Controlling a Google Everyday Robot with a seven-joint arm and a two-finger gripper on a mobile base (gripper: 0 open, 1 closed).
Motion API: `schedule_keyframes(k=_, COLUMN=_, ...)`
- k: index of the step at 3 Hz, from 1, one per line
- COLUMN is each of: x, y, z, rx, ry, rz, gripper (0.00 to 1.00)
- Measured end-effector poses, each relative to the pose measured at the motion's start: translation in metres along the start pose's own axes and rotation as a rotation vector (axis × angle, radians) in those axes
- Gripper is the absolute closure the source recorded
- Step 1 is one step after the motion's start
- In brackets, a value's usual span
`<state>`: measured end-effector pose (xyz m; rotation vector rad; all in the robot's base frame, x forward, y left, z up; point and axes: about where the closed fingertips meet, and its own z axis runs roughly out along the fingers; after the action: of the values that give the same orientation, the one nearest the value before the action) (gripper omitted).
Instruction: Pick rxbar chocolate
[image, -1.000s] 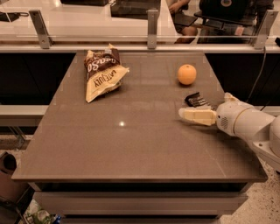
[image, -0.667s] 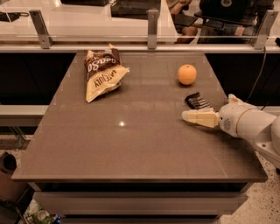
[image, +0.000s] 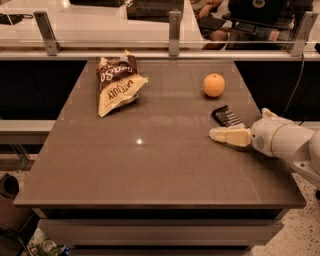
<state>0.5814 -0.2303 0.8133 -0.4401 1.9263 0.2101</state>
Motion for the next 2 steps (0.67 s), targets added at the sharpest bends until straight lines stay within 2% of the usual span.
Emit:
schedule_keyframes(k=1, x=0.0046, y=0.0054, z=0.0055, rx=-0.034, ry=-0.011, rz=0.006, gripper=0.18)
schedule_keyframes(k=2, x=0.0019, y=0.0059, z=0.0047, rx=-0.037, ry=-0.012, rz=0.007, gripper=0.41)
